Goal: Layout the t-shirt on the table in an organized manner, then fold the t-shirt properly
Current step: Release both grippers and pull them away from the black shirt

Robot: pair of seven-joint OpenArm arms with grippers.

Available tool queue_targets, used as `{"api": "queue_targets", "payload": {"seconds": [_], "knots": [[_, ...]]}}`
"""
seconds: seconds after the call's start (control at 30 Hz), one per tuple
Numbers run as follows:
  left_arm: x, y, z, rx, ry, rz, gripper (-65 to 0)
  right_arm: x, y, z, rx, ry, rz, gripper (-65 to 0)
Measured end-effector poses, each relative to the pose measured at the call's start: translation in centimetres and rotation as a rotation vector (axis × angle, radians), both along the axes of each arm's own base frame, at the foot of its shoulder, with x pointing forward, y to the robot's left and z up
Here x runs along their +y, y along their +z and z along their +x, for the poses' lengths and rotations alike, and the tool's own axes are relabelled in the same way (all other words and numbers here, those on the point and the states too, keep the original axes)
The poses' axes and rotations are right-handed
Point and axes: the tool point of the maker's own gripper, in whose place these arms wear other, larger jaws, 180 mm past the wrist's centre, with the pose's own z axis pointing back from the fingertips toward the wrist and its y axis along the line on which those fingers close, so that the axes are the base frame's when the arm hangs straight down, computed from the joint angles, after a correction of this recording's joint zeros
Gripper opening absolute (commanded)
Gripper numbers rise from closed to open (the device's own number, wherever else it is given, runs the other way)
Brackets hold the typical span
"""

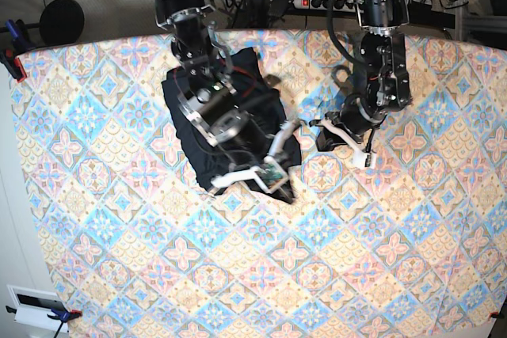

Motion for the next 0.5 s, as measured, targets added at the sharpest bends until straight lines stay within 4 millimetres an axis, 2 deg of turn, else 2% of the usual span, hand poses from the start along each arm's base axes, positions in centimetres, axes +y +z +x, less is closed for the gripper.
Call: {"api": "queue_targets", "payload": {"seconds": [0.07, 0.1, 0.2, 0.27, 0.37, 0.5], "knots": [[0.4, 0.9, 0.1, -0.031, -0.013, 0.018, -65.0, -3.6, -2.4, 0.6, 0.075, -0.097, -0.071, -65.0], [0.5, 1.2, 0.1, -0.039, -0.015, 0.026, -65.0, -5.2, -2.7, 1.1, 0.09, -0.152, -0.076, -65.0], [1.1, 1.6, -0.3, -0.053, -0.031, 0.057, -65.0, -8.0, -2.7, 2.2, 0.105, -0.23, -0.073, -65.0], [2.0, 1.6, -0.3, -0.053, -0.04, 0.117, -65.0, -10.1, -4.0, 2.5, 0.149, -0.276, -0.075, -65.0], [3.2, 0.6, -0.9, 0.006, -0.065, 0.214, -65.0, -14.7, -8.1, 2.2, 0.261, -0.366, -0.158, -65.0], [2.9, -0.1, -1.1, 0.03, -0.091, 0.273, -65.0, -20.8, -13.8, 0.9, 0.412, -0.449, -0.261, -65.0]]}}
